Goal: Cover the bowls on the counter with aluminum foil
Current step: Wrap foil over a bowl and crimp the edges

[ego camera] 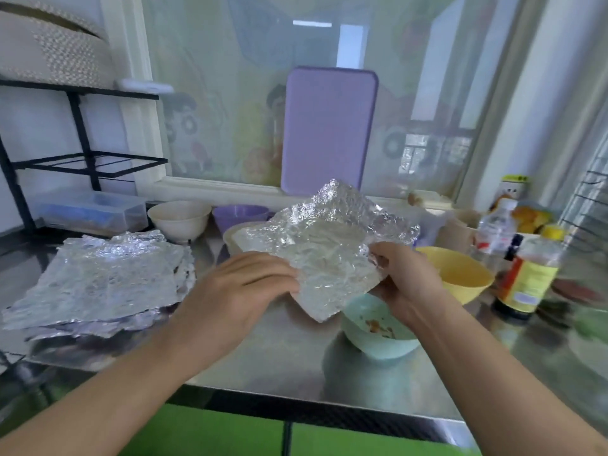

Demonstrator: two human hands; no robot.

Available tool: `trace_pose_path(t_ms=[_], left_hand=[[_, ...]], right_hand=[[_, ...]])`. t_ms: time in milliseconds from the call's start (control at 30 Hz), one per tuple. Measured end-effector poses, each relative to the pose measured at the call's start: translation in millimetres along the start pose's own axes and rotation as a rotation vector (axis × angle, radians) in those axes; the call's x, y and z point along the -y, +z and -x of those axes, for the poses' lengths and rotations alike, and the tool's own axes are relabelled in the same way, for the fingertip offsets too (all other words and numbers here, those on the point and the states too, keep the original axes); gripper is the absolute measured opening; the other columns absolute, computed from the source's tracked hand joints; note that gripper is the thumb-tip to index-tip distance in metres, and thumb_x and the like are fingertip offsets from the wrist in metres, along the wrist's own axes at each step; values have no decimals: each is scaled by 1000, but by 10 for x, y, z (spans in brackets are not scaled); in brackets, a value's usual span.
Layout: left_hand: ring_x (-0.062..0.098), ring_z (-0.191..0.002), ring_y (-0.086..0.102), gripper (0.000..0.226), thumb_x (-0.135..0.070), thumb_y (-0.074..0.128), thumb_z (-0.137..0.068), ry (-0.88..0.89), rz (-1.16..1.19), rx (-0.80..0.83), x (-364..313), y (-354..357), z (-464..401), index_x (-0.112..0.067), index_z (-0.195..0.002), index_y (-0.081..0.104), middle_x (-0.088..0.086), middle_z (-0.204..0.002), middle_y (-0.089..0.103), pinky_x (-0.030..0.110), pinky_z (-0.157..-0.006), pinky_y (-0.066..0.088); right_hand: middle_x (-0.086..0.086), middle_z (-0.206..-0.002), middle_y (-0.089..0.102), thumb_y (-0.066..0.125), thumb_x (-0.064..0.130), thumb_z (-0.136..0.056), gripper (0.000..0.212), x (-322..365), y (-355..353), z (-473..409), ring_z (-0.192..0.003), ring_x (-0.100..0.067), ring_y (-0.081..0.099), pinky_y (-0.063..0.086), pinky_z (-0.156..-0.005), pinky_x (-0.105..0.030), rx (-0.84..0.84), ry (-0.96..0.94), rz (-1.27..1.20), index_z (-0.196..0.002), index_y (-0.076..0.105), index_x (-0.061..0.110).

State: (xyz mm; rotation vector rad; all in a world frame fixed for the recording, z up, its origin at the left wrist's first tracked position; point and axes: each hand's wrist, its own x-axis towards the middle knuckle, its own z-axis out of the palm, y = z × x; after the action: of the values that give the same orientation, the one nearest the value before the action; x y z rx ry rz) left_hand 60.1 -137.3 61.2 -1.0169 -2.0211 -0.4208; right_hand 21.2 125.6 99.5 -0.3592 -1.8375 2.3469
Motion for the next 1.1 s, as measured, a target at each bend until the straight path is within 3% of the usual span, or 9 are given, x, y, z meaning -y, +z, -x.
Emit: trace_pose_path(t_ms=[133,267,367,467,667,800,867,967,1100], left_hand=[[16,-119,67,28,-27,56,-101,-111,105,56,-125,331,-154,-21,-111,81,-10,-126,71,40,-99,53],[12,-115,67,32,-36,50,-102,-232,151,92,-163,582,-235,-30,-106,81,-17,-127,69,39,-92,57],[9,-111,68,22,-19,64,-102,-263,170,124,-153,698,-271,-29,-106,83,-17,-123,71,37,-90,58],[2,-106,68,31,-2,76,-92,-216,177,178,-97,706,-273,-30,-105,83,-20,-119,71,26,-86,54],[-19,-104,58,41,6,72,-91,-253,177,302,-12,649,-287,-32,-101,82,-25,-121,69,-1,-86,37],[-4,-110,64,59,18,49,-81,-402,244,250,-182,636,-502,-31,-98,78,-25,-119,69,18,-96,47],[0,-106,66,50,6,51,-91,-452,270,249,-345,688,-725,-34,-108,75,-28,-122,67,28,-92,53],[5,-113,62,30,-35,48,-107,-474,229,467,-563,873,-1037,-34,-134,61,-25,-139,56,34,-95,51],[21,-152,29,75,-70,25,-103,-453,40,823,-610,1295,-1100,-19,-157,37,3,-166,32,39,-121,27]], right_hand=[[-7,-69,61,70,5,-90,8,57,-716,156,-42,-14,60,52,-49,-29,-159,-22,91,-84,67,9],[-4,-68,67,72,12,-89,3,24,-1179,244,-54,-20,58,38,-52,-27,-164,-9,231,-91,71,13],[-6,-69,67,70,12,-88,1,9,-1335,284,-56,-21,56,36,-53,-28,-116,42,336,-88,70,13],[-11,-71,70,67,17,-93,11,22,-1442,307,-55,-22,57,34,-52,-28,-22,76,448,-87,70,8],[-13,-68,68,65,13,-93,15,83,-1505,314,-60,-28,58,35,-51,-28,48,105,581,-82,70,4],[-17,-66,64,62,9,-93,13,71,-1471,282,-55,-29,53,34,-49,-29,69,125,604,-85,68,0],[-17,-66,64,61,9,-93,17,53,-1453,271,-55,-29,54,35,-49,-29,62,122,635,-95,69,-6],[-16,-65,64,61,7,-93,17,49,-1431,257,-56,-30,56,35,-49,-30,45,117,663,-96,69,-8],[-11,-63,66,62,11,-92,13,69,-1472,207,-55,-30,62,39,-51,-32,16,109,729,-86,64,0]])
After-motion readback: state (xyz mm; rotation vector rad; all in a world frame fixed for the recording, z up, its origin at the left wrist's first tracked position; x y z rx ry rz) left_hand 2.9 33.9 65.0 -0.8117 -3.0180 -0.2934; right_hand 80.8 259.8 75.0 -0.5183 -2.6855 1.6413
